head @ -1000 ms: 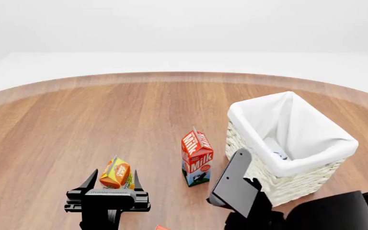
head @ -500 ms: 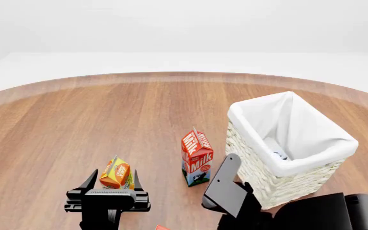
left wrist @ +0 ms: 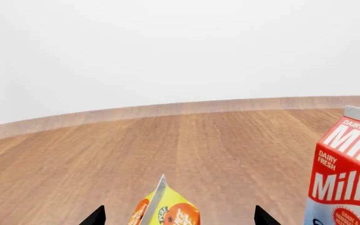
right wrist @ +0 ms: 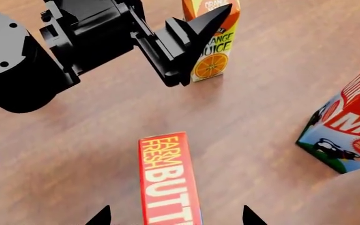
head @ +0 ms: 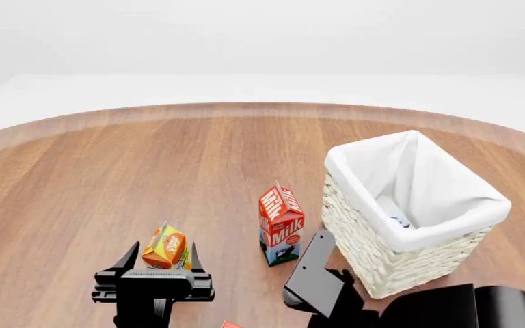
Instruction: Pick up the cream cheese box and the butter, and put them in the basket.
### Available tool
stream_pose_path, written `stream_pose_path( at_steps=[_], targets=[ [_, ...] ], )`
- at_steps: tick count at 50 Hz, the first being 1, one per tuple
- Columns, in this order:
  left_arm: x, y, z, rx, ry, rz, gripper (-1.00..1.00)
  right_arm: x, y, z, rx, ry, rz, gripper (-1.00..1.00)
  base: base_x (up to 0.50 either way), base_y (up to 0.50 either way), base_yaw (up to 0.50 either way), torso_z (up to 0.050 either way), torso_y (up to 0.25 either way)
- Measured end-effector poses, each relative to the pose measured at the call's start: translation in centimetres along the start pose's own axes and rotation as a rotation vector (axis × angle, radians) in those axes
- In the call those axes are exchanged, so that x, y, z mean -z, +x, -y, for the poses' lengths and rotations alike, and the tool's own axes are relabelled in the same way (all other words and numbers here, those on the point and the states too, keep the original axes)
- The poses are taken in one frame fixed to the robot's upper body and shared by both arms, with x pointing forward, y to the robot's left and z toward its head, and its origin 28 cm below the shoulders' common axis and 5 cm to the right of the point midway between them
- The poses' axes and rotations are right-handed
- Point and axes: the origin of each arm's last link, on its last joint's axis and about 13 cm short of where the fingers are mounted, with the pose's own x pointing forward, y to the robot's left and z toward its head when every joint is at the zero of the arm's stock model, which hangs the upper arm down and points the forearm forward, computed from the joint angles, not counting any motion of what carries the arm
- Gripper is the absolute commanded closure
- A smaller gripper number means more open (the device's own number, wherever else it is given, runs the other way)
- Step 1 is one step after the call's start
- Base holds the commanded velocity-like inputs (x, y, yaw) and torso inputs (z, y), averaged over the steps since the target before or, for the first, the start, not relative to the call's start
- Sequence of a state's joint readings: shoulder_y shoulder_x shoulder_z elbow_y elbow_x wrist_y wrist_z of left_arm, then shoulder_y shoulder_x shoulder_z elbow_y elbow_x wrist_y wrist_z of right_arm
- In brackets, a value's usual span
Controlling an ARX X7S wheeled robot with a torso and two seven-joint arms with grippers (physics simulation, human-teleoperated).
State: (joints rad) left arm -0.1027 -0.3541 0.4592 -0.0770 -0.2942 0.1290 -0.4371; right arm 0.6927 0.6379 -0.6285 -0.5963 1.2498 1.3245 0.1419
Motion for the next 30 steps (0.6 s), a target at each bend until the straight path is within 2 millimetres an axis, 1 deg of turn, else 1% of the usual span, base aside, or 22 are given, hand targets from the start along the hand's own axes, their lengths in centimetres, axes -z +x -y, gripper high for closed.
stream_pose_path(
  at_steps=[30],
  targets=[
    [0.0,0.0,0.0,0.000,0.001,0.000,-1.00,0.8,1.3,0.0,-0.022,0.001,-0.027,-1.00,0.00,0.00,0.00,0.000,0.000]
  ],
)
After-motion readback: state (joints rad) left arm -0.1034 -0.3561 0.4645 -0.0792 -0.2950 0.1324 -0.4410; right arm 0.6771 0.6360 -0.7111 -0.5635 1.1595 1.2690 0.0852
